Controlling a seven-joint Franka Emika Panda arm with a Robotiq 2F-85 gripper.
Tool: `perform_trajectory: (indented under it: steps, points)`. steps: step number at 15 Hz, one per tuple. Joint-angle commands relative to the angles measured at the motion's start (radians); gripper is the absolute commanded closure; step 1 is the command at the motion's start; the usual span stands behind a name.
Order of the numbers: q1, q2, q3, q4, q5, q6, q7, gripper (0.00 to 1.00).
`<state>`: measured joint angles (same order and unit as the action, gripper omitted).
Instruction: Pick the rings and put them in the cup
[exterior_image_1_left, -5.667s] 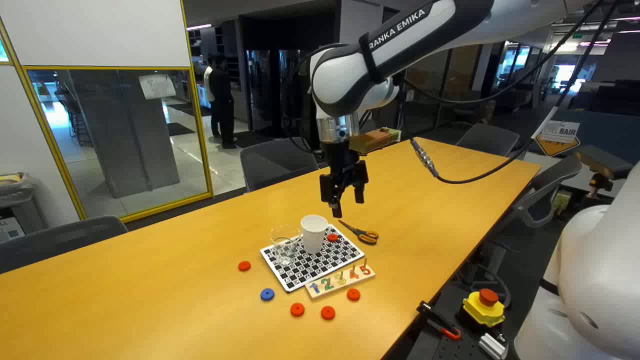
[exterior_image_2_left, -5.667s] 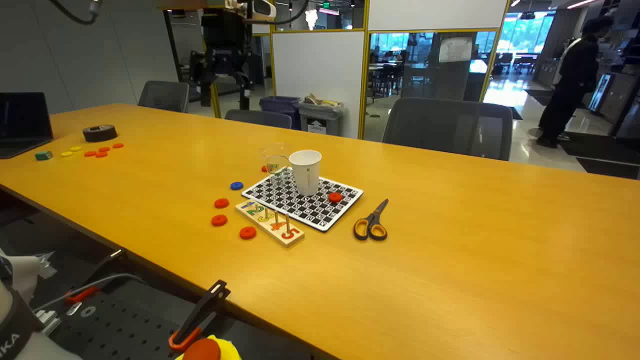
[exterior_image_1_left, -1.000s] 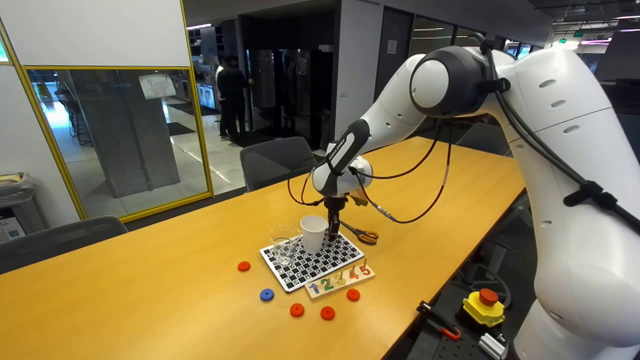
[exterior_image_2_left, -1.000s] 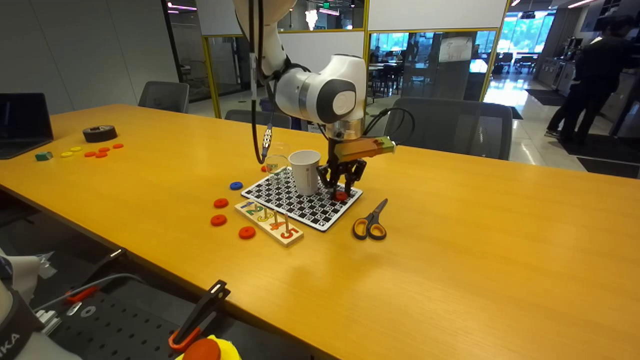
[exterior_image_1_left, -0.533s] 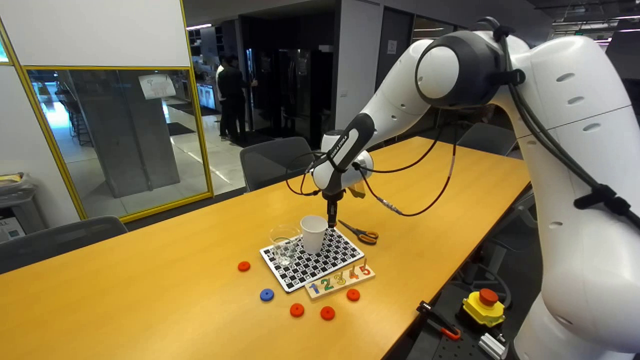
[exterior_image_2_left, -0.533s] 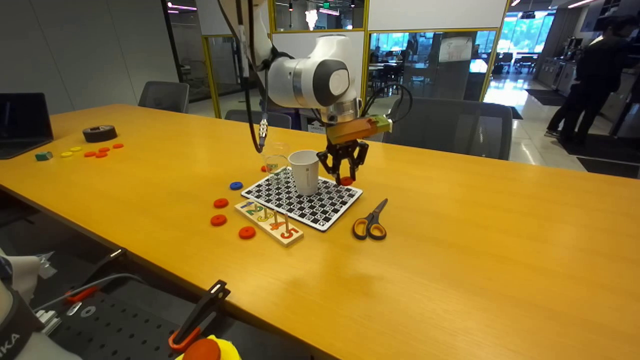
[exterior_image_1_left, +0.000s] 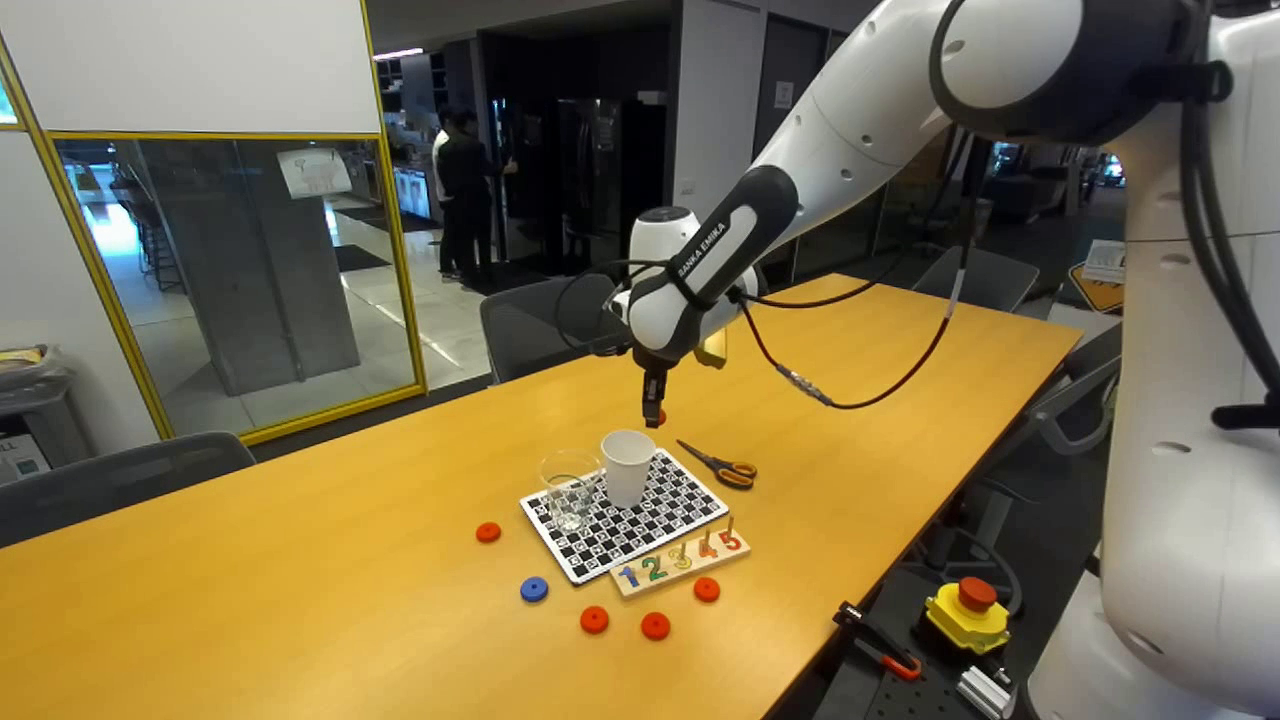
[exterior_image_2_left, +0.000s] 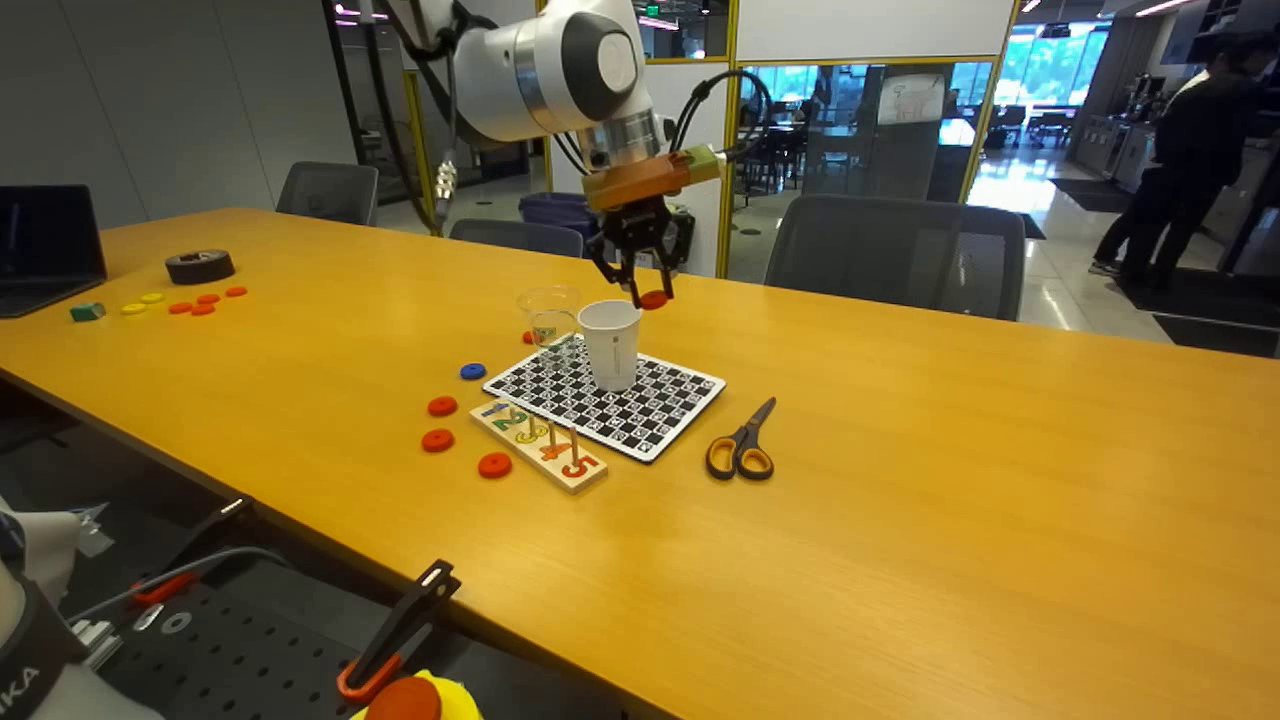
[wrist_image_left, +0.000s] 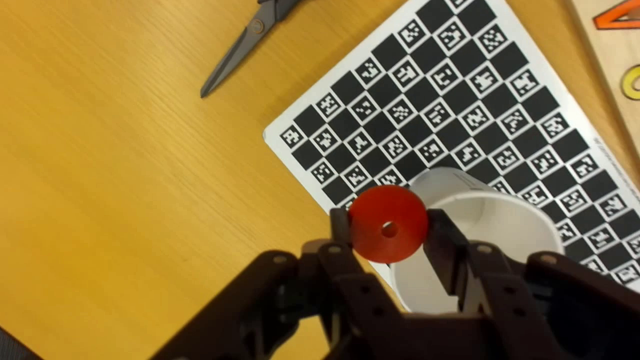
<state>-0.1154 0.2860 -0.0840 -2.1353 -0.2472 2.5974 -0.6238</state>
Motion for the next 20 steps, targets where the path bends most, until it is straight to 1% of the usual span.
perform_trajectory:
  steps: [1,5,7,10,20]
  points:
    - [-0.005,-0.116,0.066,-0.071,0.1,-0.057,0.011,0.83]
    - [-0.006,-0.11,0.115,-0.06,0.26,-0.08,-0.029,0.83]
    - [-0.006,-0.089,0.122,-0.045,0.298,-0.082,-0.028,0.83]
    - [-0.007,-0.059,0.116,-0.034,0.307,-0.071,-0.01,0.83]
    - [-0.027,0.02,0.109,0.025,0.29,-0.047,0.029,0.83]
